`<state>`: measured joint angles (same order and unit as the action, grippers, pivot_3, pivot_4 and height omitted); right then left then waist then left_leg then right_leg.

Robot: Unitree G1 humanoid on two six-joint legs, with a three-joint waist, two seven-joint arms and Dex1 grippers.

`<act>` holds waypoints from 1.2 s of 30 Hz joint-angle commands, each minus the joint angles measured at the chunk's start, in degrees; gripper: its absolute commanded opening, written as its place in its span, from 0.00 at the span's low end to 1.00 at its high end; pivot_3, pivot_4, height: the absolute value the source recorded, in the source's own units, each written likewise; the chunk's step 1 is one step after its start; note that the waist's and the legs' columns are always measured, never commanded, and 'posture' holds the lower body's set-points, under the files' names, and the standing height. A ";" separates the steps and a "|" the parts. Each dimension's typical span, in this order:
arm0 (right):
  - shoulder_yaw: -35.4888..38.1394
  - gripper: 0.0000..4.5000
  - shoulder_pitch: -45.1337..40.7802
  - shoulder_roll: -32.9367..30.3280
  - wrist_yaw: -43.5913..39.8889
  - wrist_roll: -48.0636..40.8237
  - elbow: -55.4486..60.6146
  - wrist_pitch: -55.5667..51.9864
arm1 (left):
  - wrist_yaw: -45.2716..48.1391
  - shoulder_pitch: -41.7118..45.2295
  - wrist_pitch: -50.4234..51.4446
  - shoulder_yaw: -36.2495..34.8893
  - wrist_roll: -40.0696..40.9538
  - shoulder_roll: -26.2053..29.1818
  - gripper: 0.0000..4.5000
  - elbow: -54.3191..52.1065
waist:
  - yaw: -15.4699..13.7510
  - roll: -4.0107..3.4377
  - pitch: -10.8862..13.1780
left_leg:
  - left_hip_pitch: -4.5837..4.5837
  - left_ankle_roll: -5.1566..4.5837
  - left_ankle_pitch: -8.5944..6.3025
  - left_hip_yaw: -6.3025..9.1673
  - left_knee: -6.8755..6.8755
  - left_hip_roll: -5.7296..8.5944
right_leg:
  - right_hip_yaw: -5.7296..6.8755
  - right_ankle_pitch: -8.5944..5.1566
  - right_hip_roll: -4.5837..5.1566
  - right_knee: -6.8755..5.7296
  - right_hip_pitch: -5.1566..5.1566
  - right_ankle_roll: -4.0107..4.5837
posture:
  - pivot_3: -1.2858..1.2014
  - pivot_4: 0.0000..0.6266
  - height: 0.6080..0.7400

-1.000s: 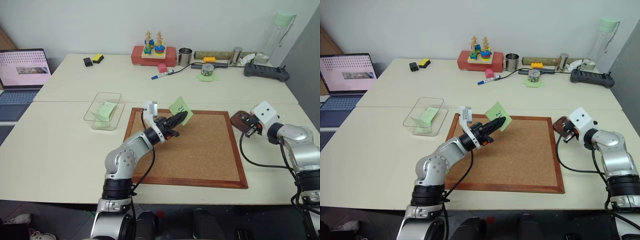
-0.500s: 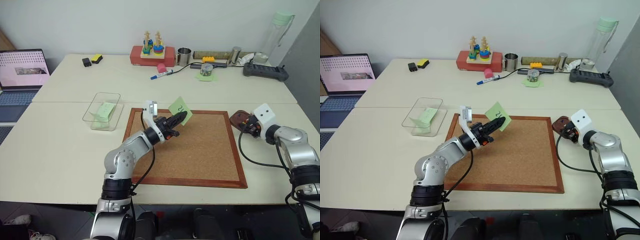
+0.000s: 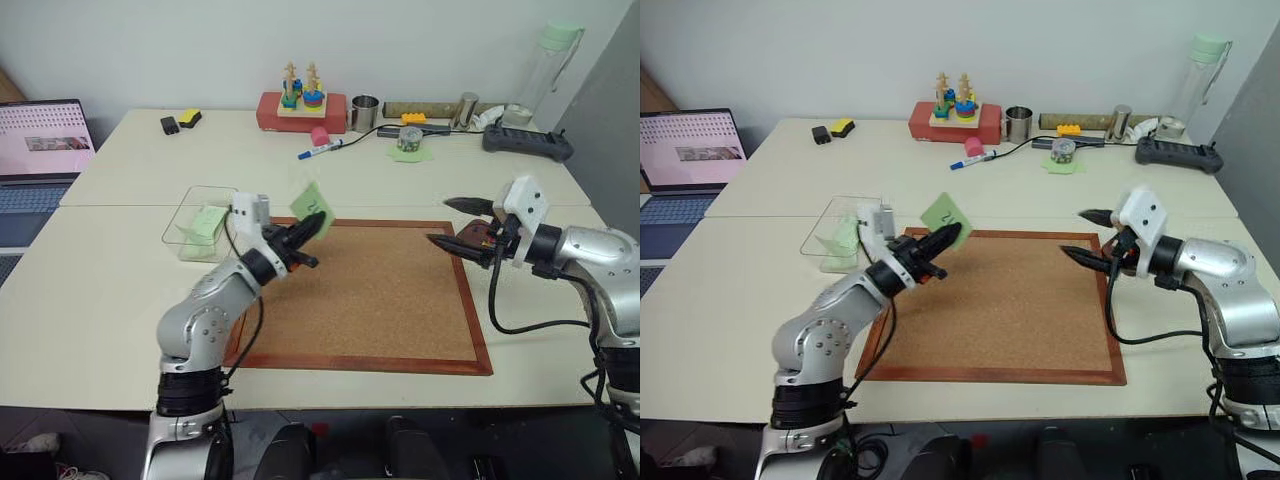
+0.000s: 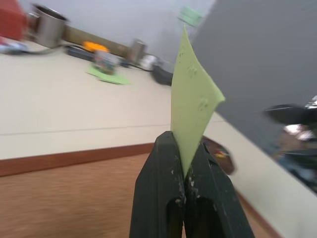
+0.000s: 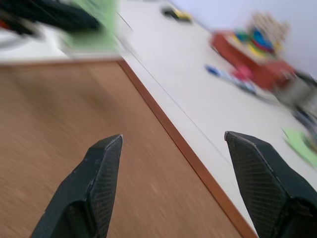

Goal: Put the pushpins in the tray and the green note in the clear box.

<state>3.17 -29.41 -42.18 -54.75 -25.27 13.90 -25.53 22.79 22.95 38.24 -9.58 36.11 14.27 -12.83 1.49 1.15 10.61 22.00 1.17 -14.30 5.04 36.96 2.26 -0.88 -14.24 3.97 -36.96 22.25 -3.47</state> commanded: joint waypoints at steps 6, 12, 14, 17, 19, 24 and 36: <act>-3.62 0.77 -7.95 3.63 -2.07 -4.22 -0.33 -4.19 | -5.96 2.05 -9.13 -4.03 -15.91 14.04 0.00 2.70 | -0.08 0.06 0.03 | -0.01 0.01 0.01 0.10 -0.06 -0.03 | 0.07 0.00 -0.02 -0.01 0.05 0.06 | 0.52 0.24 1.00; -4.78 0.77 -6.06 4.41 -2.86 -4.68 1.11 -4.35 | -9.27 7.34 -11.19 -3.82 -22.84 18.11 0.00 15.51 | -1.25 0.07 0.04 | 0.10 0.00 0.00 0.10 -0.06 0.06 | 0.11 0.02 0.06 0.03 0.09 0.03 | 0.52 0.24 1.00; -4.62 0.77 -5.87 4.48 -3.06 -5.46 2.23 -5.05 | -9.20 8.58 -12.43 -3.31 -24.47 18.78 0.00 18.64 | -1.26 0.07 0.04 | 0.15 0.00 -0.01 0.12 -0.07 0.06 | 0.13 0.02 0.06 0.01 0.16 0.03 | 0.52 0.24 1.00; -3.94 0.77 -6.09 4.47 -2.93 -6.84 3.64 -6.37 | -9.00 10.39 -14.13 -2.51 -26.53 19.28 0.00 22.87 | -1.30 0.07 0.04 | 0.32 0.01 0.00 0.15 -0.08 0.04 | 0.15 0.02 0.05 -0.02 0.34 0.03 | 0.52 0.24 1.00; -3.55 0.77 -6.10 4.29 -2.50 -7.68 4.49 -7.19 | -9.17 11.49 -14.75 -2.34 -27.40 19.19 0.00 25.56 | -1.32 0.08 0.04 | 0.64 0.03 0.01 0.16 -0.02 0.05 | 0.15 0.04 0.06 -0.11 0.68 0.04 | 0.52 0.24 1.00; -2.61 0.77 -5.50 3.87 -1.38 -8.46 5.94 -8.55 | -7.60 12.89 -14.05 -1.78 -27.33 18.13 0.09 29.17 | -1.34 0.08 0.04 | 0.93 0.17 0.09 0.13 -0.01 0.06 | 0.13 0.10 0.06 -0.17 1.02 0.03 | 0.52 0.24 1.00; -1.51 0.77 -4.75 3.23 -0.62 -8.47 6.29 -9.22 | -2.52 11.60 -13.81 -0.90 -27.99 19.91 0.57 23.05 | -1.27 0.08 0.04 | 0.92 0.05 0.03 0.10 0.00 0.05 | 0.11 0.10 0.06 -0.19 1.03 0.03 | 0.52 0.24 1.00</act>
<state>-1.03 -34.13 -37.99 -55.66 -32.88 18.75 -35.53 18.68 34.73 24.65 -11.11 8.72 32.19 15.68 0.22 1.22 10.65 22.92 1.22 -14.26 5.14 36.97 2.31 -0.78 -14.14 4.03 -37.14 23.28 -3.44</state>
